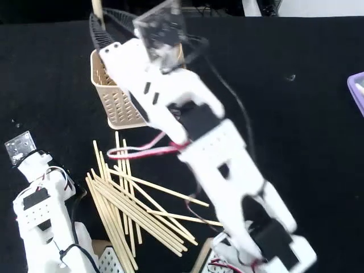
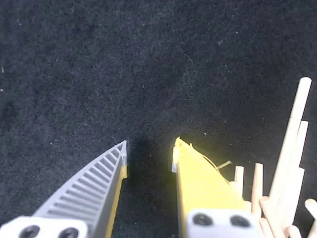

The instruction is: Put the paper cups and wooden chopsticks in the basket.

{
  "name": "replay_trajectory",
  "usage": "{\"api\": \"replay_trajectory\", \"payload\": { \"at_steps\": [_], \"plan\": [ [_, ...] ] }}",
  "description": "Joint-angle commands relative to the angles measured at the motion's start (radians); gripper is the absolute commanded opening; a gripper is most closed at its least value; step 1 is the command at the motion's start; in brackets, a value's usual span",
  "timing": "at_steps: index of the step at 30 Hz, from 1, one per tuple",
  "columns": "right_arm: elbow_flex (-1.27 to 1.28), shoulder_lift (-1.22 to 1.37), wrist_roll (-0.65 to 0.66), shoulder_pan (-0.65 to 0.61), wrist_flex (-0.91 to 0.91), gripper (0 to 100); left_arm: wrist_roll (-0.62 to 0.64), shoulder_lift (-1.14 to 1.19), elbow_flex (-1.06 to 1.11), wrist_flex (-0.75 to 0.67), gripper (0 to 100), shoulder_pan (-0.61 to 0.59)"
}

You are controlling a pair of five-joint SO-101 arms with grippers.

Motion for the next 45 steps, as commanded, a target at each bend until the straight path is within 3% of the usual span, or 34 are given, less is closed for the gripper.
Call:
{"api": "replay_trajectory", "payload": {
  "at_steps": [1,8,13,15,24,36,45],
  "plan": [
    [-0.058,0.076,-0.008,0.048,-0.081,1.1,0.008,-0.017,-0.004,-0.014,16,0.018],
    [-0.048,0.171,0.038,0.052,0.035,2.8,0.008,-0.017,-0.004,-0.014,16,0.018],
    [-0.071,0.077,0.058,0.038,0.324,21.7,0.008,-0.017,-0.004,-0.014,16,0.018],
    [-0.068,0.01,0.061,0.031,0.431,25.0,0.008,-0.017,-0.004,-0.014,16,0.018],
    [0.228,-0.272,0.064,-0.055,0.928,16.5,0.008,-0.017,-0.004,-0.014,16,0.018],
    [1.006,-0.341,0.138,-0.261,0.525,16.4,0.008,-0.017,-0.004,-0.014,16,0.018],
    [1.032,-0.213,0.14,-0.344,0.407,16.5,0.008,-0.017,-0.004,-0.014,16,0.018]
  ]
}}
